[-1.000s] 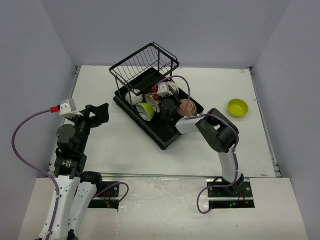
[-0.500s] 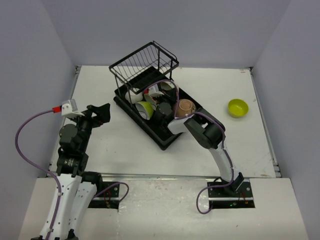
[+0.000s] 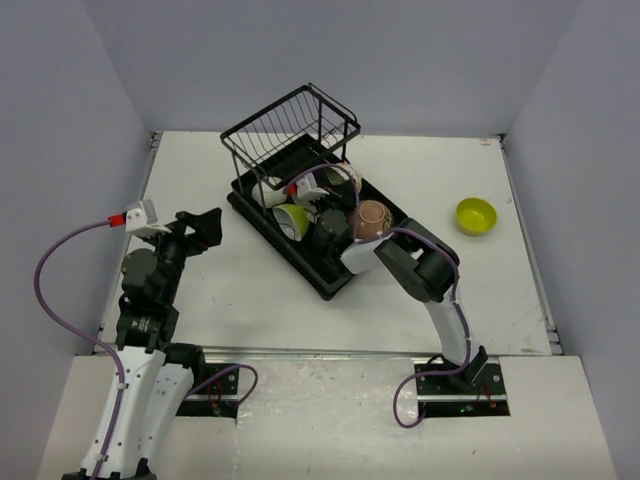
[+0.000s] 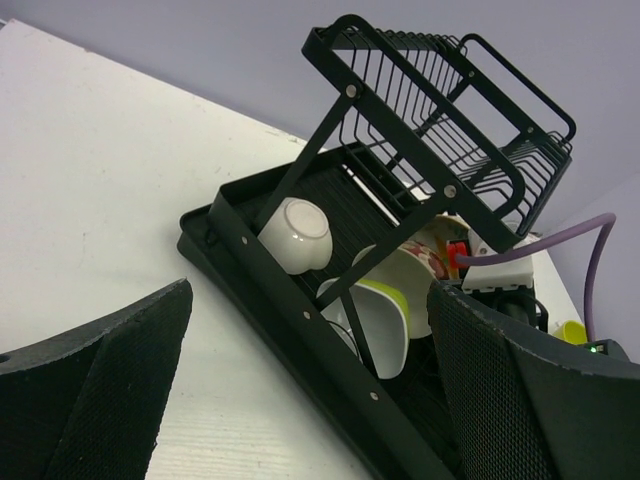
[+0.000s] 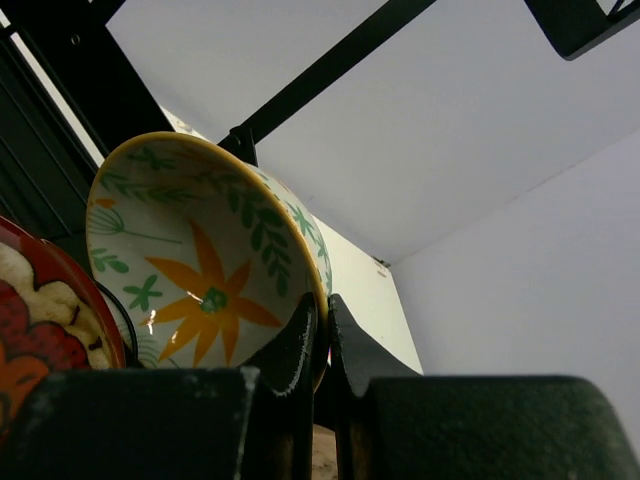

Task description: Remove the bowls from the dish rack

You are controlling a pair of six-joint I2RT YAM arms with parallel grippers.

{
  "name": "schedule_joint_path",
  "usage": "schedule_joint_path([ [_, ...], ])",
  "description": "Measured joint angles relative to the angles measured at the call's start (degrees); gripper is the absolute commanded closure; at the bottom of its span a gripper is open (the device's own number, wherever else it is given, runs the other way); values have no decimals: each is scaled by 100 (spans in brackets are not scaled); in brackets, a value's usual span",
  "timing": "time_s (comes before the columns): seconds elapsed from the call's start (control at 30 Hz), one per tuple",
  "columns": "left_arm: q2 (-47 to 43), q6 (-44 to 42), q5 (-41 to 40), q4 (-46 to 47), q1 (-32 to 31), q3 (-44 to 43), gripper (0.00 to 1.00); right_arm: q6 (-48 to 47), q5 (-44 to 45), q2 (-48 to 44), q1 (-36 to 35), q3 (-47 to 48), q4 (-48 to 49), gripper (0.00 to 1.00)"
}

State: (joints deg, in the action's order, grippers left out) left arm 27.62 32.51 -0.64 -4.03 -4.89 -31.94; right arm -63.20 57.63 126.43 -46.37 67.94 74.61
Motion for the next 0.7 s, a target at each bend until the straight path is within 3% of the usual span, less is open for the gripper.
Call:
schedule_joint_path([
  [0.23, -28, -4, -2, -11, 0, 0, 1, 157, 15, -531, 15, -455, -404, 100],
  [0.7, -81, -15, -55, -46, 0, 0, 0, 358, -13, -516, 68, -149, -844, 100],
])
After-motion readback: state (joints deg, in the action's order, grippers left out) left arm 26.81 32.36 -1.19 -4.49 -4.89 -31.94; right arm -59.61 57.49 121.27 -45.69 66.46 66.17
